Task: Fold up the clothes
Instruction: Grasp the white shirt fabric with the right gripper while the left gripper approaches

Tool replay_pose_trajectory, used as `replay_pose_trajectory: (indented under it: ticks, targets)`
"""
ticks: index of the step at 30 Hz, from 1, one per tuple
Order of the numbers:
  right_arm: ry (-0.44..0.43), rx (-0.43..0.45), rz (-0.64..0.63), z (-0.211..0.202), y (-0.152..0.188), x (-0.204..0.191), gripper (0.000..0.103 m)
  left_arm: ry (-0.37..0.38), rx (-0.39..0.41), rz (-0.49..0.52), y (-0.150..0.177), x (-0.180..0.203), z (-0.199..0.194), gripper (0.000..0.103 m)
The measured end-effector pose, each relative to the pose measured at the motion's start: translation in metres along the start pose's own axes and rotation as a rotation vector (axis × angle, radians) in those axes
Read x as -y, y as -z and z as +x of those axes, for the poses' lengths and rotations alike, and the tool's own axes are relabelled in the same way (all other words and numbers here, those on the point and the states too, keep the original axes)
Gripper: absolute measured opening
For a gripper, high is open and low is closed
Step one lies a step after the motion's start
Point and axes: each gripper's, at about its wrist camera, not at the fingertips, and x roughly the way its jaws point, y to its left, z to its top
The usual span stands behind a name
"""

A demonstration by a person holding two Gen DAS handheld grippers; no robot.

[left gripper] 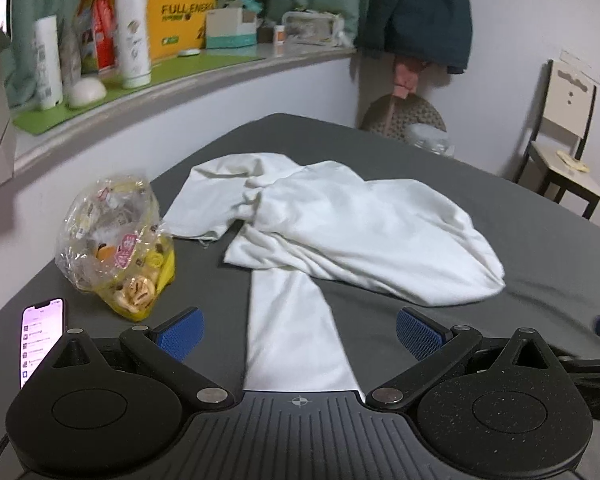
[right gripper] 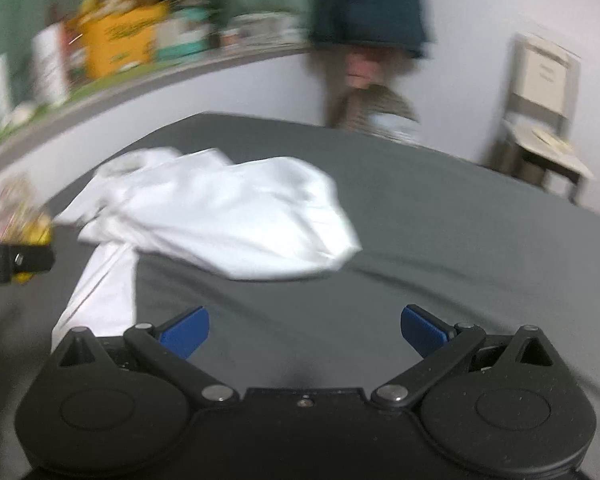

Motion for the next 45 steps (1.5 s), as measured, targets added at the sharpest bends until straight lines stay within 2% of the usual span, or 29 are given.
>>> replay_pose_trajectory:
  ticks: [4,5,8,9,14,17,19,21,22,23,24,29,34,37,40,45]
  targets:
    - [-0.079,0.033,-0.133,0.045,-0.021,-0.043,0.101,-0.040,0.033,-0.047,-0.002,-0.010,0.007,0.103]
    - [-0.084,0.044,-0.161,0.058,-0.025,-0.055,0.095,-0.037,0.051,-0.067,-0.002,-0.013,0.006,0.103]
    - [-0.098,0.074,-0.246,0.092,-0.032,-0.081,0.083,0.029,0.110,-0.104,-0.003,-0.016,0.004,0.103]
    - [-0.096,0.090,-0.250,0.102,-0.034,-0.085,0.081,0.047,0.116,-0.124,-0.003,-0.017,0.006,0.099]
    - [-0.084,0.075,-0.273,0.146,-0.037,-0.092,0.080,0.105,0.064,-0.242,-0.001,-0.028,0.034,0.098]
    - [-0.072,0.079,-0.293,0.155,-0.034,-0.097,0.077,0.095,0.055,-0.258,0.000,-0.030,0.046,0.098]
    - [-0.053,0.099,-0.297,0.155,-0.033,-0.099,0.063,0.091,0.043,-0.271,0.001,-0.031,0.052,0.098]
    - [-0.048,0.110,-0.259,0.152,-0.036,-0.095,0.036,0.095,0.031,-0.295,0.002,-0.033,0.058,0.097]
    - [-0.062,0.109,-0.230,0.149,-0.038,-0.090,0.029,0.098,0.029,-0.306,0.002,-0.035,0.059,0.097]
    - [-0.074,0.109,-0.201,0.146,-0.040,-0.086,0.014,0.101,0.027,-0.317,0.002,-0.036,0.060,0.097]
    - [-0.081,0.112,-0.168,0.141,-0.041,-0.081,0.011,0.104,0.028,-0.319,0.002,-0.037,0.060,0.097]
    - [-0.112,0.169,0.025,0.094,-0.042,-0.040,0.009,0.122,0.041,-0.308,0.002,-0.035,0.055,0.097]
    - [-0.097,0.247,0.198,0.019,-0.035,0.022,0.008,0.192,0.056,-0.260,0.002,-0.024,0.043,0.097]
    - [-0.050,0.288,0.283,-0.031,-0.024,0.063,0.008,0.273,0.069,-0.157,0.003,-0.005,0.030,0.097]
    - [-0.005,0.289,0.439,-0.077,-0.005,0.123,0.008,0.342,0.108,-0.025,0.010,0.019,0.013,0.097]
    - [0.156,0.253,0.578,-0.121,0.034,0.214,0.008,0.477,0.124,0.165,0.021,0.059,-0.009,0.098]
